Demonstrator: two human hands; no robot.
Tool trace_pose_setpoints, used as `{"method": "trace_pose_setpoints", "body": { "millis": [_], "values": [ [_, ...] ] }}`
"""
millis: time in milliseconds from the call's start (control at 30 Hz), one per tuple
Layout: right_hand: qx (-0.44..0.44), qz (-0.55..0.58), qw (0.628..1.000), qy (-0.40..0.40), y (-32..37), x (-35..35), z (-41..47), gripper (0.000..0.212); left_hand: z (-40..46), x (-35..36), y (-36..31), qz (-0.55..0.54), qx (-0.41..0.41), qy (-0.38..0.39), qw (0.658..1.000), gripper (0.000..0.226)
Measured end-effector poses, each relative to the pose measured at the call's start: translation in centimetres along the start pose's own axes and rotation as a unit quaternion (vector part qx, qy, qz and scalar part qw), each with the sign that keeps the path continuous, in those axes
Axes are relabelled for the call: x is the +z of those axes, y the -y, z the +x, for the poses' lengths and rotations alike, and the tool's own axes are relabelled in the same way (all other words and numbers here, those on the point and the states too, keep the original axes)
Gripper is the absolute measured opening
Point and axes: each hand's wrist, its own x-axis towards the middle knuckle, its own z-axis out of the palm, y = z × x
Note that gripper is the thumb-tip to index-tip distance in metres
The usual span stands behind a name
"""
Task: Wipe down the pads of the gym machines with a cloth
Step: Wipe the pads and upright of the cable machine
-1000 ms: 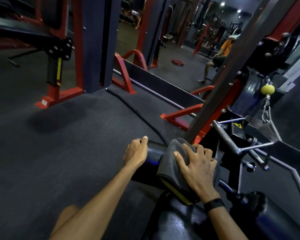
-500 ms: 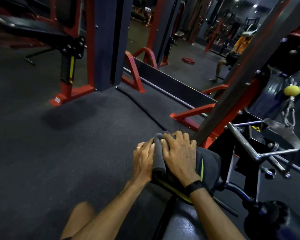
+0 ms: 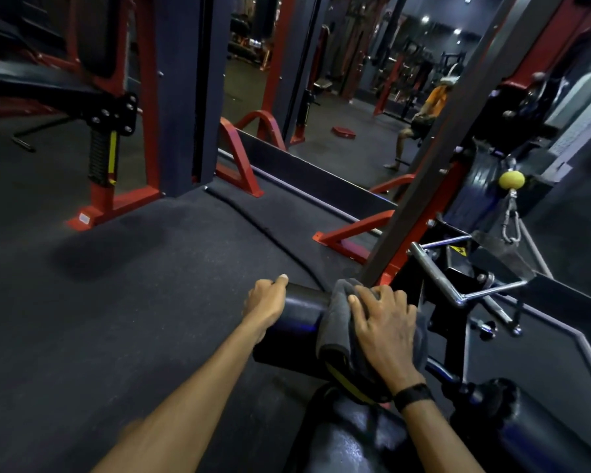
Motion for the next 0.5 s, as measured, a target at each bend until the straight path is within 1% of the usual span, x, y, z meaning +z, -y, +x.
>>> {"method": "trace_pose_setpoints", "body": {
  "millis": [100, 233, 300, 367, 433, 500],
  "values": [
    [0.009, -0.006, 1.0, 0.0, 0.5, 0.1, 0.4, 0.037, 0.1, 0.1, 0.5, 0.022, 0.033, -0.012, 0.999, 0.05],
    [-0.009, -0.011, 1.0, 0.024, 1.9, 0.3, 1.0, 0.035, -0.9, -0.3, 0.9, 0.044, 0.085, -0.032, 0.995, 0.044],
    [-0.028, -0.008, 0.999, 0.034, 3.4, 0.4, 1.5, 0.035, -1.8, -0.3, 1.8, 0.02, 0.128, -0.038, 0.991, 0.041],
    [-0.054, 0.001, 0.998, 0.045, 5.5, 0.7, 2.0, 0.034, -2.6, -0.4, 3.2, -0.018, 0.18, -0.036, 0.983, 0.045],
    [-0.081, 0.014, 0.995, 0.058, 7.2, 1.0, 2.2, 0.033, -3.0, -0.3, 4.5, -0.038, 0.233, -0.032, 0.971, 0.056],
    [-0.097, 0.025, 0.993, 0.056, 7.8, 1.1, 2.3, 0.031, -3.1, -0.4, 4.9, -0.036, 0.252, -0.028, 0.967, 0.062]
  ]
}}
